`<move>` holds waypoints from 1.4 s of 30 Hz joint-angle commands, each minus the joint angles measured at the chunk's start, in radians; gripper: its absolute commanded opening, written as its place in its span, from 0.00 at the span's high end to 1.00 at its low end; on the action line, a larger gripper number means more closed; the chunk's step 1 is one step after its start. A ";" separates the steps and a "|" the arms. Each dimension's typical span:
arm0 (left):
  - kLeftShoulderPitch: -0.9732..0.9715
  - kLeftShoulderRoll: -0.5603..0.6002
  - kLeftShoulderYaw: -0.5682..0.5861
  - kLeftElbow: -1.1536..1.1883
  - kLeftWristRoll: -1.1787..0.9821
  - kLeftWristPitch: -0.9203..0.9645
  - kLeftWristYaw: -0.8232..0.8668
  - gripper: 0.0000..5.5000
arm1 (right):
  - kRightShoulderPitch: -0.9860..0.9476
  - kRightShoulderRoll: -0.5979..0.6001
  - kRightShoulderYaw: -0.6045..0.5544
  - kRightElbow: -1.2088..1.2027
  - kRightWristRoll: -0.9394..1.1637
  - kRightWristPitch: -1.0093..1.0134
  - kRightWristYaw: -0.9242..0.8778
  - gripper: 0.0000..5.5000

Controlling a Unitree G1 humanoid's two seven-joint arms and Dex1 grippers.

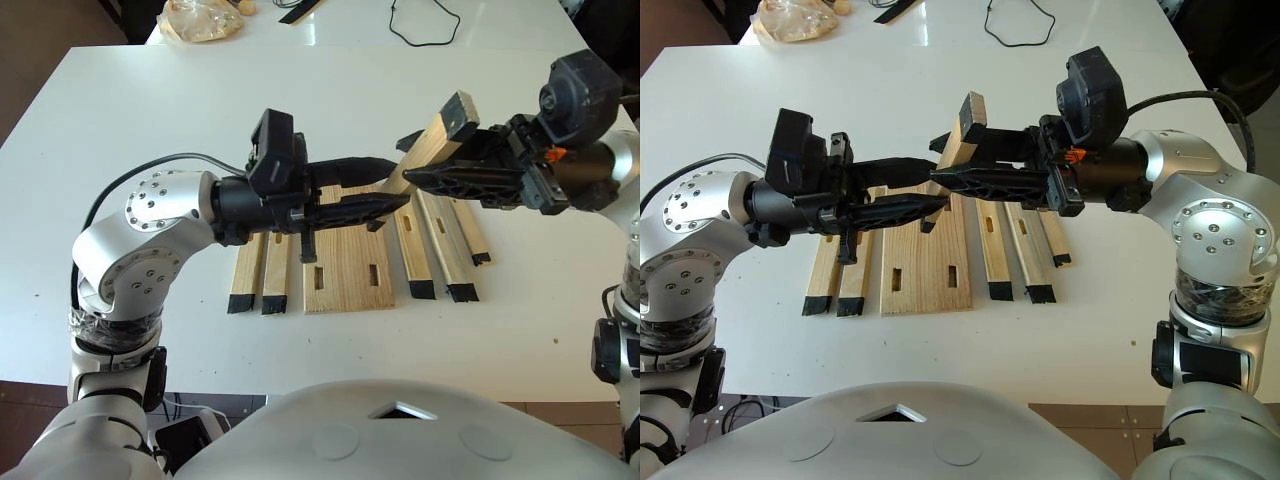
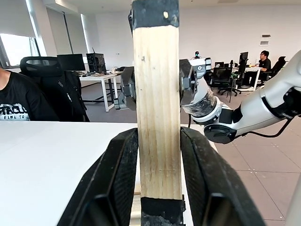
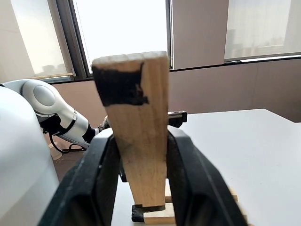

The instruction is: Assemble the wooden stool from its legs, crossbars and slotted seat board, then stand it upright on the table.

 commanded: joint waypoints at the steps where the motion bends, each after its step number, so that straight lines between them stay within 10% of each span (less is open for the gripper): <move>1: -0.026 0.003 0.039 0.033 0.034 -0.023 0.032 0.76 | 0.033 -0.046 0.037 -0.007 -0.088 -0.031 0.070 0.76; 13: -0.050 0.002 0.064 0.085 -0.012 0.034 0.068 0.76 | 0.061 -0.086 0.063 0.001 -0.135 -0.071 0.146 0.76; 21: -0.003 0.058 -0.030 0.097 0.166 0.034 0.067 0.50 | 0.031 -0.108 0.065 0.070 -0.229 -0.126 0.185 0.77; 30: 0.075 0.030 -0.017 0.127 0.245 -0.031 0.075 0.43 | 0.054 -0.287 0.245 0.530 -0.871 -0.762 0.399 0.77; 42: 0.151 -0.016 -0.046 0.127 0.329 -0.068 0.096 0.43 | -0.019 -0.192 0.257 0.761 -0.948 -0.966 0.458 0.77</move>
